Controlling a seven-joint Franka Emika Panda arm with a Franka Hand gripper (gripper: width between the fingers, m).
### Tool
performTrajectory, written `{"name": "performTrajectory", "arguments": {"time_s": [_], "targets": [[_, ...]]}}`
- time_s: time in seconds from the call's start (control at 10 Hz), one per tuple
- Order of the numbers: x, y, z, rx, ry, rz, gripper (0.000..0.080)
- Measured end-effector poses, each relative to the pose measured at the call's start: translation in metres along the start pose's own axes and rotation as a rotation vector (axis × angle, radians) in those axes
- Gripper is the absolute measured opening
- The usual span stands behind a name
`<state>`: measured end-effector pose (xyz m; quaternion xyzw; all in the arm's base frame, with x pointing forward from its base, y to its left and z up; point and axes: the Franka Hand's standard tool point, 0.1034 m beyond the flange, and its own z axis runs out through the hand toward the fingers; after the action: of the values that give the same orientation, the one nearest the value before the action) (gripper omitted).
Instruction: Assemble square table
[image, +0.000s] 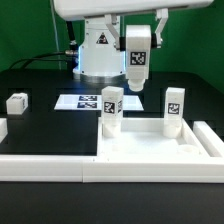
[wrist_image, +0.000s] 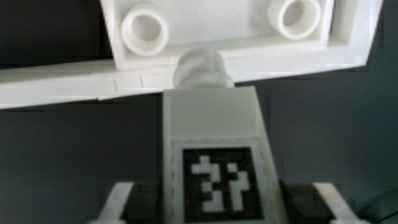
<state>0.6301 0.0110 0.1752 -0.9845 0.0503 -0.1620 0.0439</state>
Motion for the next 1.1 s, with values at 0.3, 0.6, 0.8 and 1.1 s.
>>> {"name": "performTrajectory", "arguments": {"time_s": [0.3, 0.6, 0.8, 1.1], "targets": [[-0.003, 0.001, 0.002, -0.003, 0.016, -0.001, 0.0292], [-0.006, -0.032, 0.010, 0.014, 0.035, 0.077, 0.0292], [-0.004, -0.079, 0.013, 0.044, 0.033, 0.130, 0.0292], [0.002, -0.088, 0.010, 0.051, 0.029, 0.128, 0.0292]]}}
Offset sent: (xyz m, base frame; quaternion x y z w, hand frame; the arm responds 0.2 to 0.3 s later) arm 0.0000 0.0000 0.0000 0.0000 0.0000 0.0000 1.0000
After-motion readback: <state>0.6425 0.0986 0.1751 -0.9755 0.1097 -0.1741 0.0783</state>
